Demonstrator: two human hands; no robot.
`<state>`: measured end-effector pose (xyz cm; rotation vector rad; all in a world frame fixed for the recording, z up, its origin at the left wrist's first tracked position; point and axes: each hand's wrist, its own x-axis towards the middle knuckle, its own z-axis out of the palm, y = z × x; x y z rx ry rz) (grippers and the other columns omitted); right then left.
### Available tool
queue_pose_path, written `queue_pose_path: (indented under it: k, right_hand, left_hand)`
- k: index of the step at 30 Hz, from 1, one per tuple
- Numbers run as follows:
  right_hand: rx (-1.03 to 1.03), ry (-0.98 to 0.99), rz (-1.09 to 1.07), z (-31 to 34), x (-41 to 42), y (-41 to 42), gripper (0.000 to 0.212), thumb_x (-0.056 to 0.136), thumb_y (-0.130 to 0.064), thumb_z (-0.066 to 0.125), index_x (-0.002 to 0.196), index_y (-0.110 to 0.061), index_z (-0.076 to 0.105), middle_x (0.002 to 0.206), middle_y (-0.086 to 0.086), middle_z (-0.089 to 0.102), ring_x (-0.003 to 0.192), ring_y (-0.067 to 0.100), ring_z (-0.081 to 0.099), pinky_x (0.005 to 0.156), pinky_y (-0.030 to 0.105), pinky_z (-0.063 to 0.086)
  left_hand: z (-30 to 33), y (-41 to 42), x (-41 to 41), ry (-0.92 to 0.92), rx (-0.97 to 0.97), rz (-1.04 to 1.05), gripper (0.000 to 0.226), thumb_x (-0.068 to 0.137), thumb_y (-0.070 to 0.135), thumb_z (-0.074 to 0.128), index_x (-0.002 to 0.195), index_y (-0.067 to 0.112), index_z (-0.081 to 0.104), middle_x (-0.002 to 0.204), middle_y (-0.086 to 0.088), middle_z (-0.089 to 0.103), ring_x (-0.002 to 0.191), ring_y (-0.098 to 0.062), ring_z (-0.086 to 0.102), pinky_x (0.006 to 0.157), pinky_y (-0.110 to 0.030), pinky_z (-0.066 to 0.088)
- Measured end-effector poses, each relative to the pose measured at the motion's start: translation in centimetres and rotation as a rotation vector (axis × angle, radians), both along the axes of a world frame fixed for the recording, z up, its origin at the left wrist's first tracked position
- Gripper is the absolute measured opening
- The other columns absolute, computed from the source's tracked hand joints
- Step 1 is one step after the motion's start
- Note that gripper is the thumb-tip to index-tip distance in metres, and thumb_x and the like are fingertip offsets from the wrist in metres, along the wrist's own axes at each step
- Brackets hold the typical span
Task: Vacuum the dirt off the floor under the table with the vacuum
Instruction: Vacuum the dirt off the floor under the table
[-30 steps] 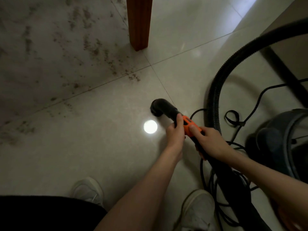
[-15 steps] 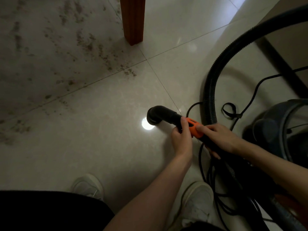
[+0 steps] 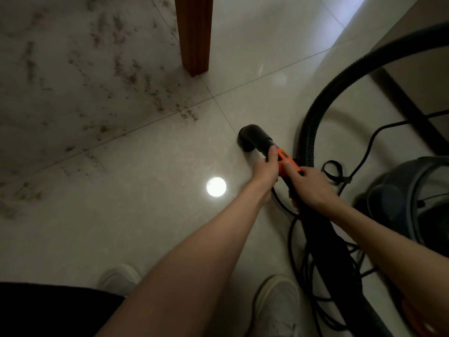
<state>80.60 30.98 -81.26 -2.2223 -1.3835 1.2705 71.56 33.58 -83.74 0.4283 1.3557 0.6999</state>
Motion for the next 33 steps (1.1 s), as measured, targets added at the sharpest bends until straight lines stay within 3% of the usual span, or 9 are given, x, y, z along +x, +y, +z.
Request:
queue_pose_path:
  k: [6,9,12,15,19,24,28,30,33]
  right_hand:
    - [0.030,0.035,-0.106,-0.2,-0.7,4.1,0.054,0.093,-0.050,0.045,0.074,-0.001,0.062,0.058,0.012,0.061,0.044,0.024,0.059,0.045,0.029,0.049]
    - [0.014,0.063,-0.078,-0.5,-0.8,5.0,0.056,0.093,-0.051,0.044,0.074,-0.001,0.061,0.056,0.013,0.060,0.045,0.026,0.058,0.048,0.032,0.051]
    - [-0.029,0.137,0.003,-0.7,-0.6,5.1,0.052,0.094,-0.049,0.045,0.069,-0.005,0.057,0.051,0.011,0.057,0.042,0.026,0.055,0.046,0.031,0.048]
    - [-0.068,0.164,0.086,-0.7,0.1,5.4,0.054,0.095,-0.050,0.042,0.068,-0.005,0.058,0.052,0.014,0.058,0.045,0.028,0.054,0.047,0.031,0.047]
    - [-0.011,0.122,0.018,-0.7,0.3,6.4,0.055,0.095,-0.049,0.042,0.072,-0.003,0.061,0.054,0.014,0.059,0.043,0.025,0.055,0.047,0.031,0.048]
    - [0.063,0.073,-0.145,-1.0,-0.1,8.0,0.056,0.094,-0.050,0.043,0.073,-0.002,0.062,0.057,0.011,0.059,0.043,0.022,0.057,0.043,0.028,0.049]
    - [0.059,0.110,-0.174,-1.0,-0.2,9.1,0.054,0.094,-0.051,0.045,0.073,-0.004,0.059,0.059,0.011,0.058,0.042,0.021,0.056,0.043,0.027,0.049]
    - [0.041,0.151,-0.168,-0.9,-0.6,9.4,0.052,0.094,-0.049,0.046,0.076,-0.003,0.060,0.057,0.011,0.057,0.039,0.020,0.054,0.043,0.028,0.048]
    - [-0.008,0.233,-0.105,-0.8,-1.4,9.3,0.050,0.097,-0.046,0.044,0.082,-0.002,0.060,0.056,0.011,0.054,0.037,0.018,0.051,0.040,0.026,0.045]
  left_hand:
    - [0.6,4.1,-0.3,0.039,0.050,-0.055,0.034,0.098,0.035,0.043,0.101,0.004,0.057,0.085,-0.003,0.054,0.067,-0.009,0.048,0.057,-0.020,0.036]
    - [0.4,5.2,-0.4,0.063,0.031,-0.040,0.045,0.097,0.037,0.044,0.123,0.001,0.051,0.100,-0.005,0.055,0.079,-0.013,0.051,0.060,-0.022,0.037]
    - [-0.3,5.0,-0.9,0.042,0.003,0.028,0.043,0.099,0.035,0.041,0.125,0.002,0.049,0.097,-0.002,0.054,0.079,-0.009,0.048,0.056,-0.017,0.035]
    - [-1.5,4.4,-0.6,0.005,-0.017,0.036,0.036,0.100,0.038,0.036,0.112,0.008,0.052,0.079,0.005,0.051,0.075,-0.008,0.046,0.059,-0.016,0.034]
    - [-1.1,6.0,-0.1,0.006,-0.008,-0.007,0.033,0.098,0.043,0.039,0.093,0.012,0.051,0.078,0.002,0.050,0.073,-0.012,0.047,0.053,-0.021,0.030]
    - [0.3,8.0,0.7,0.056,0.027,-0.126,0.048,0.097,0.041,0.042,0.120,0.001,0.055,0.099,-0.006,0.056,0.081,-0.018,0.050,0.054,-0.023,0.029]
    - [1.1,9.1,0.4,0.058,0.034,-0.122,0.045,0.098,0.038,0.041,0.123,0.003,0.052,0.098,-0.005,0.055,0.075,-0.016,0.047,0.057,-0.022,0.031]
    - [1.2,9.5,0.0,0.032,0.027,-0.082,0.036,0.099,0.037,0.038,0.114,0.008,0.054,0.090,-0.002,0.054,0.070,-0.012,0.045,0.060,-0.023,0.031]
    - [0.9,9.1,-0.7,-0.029,-0.017,-0.022,0.032,0.101,0.037,0.031,0.082,0.019,0.050,0.077,0.004,0.053,0.068,-0.007,0.046,0.071,-0.027,0.031]
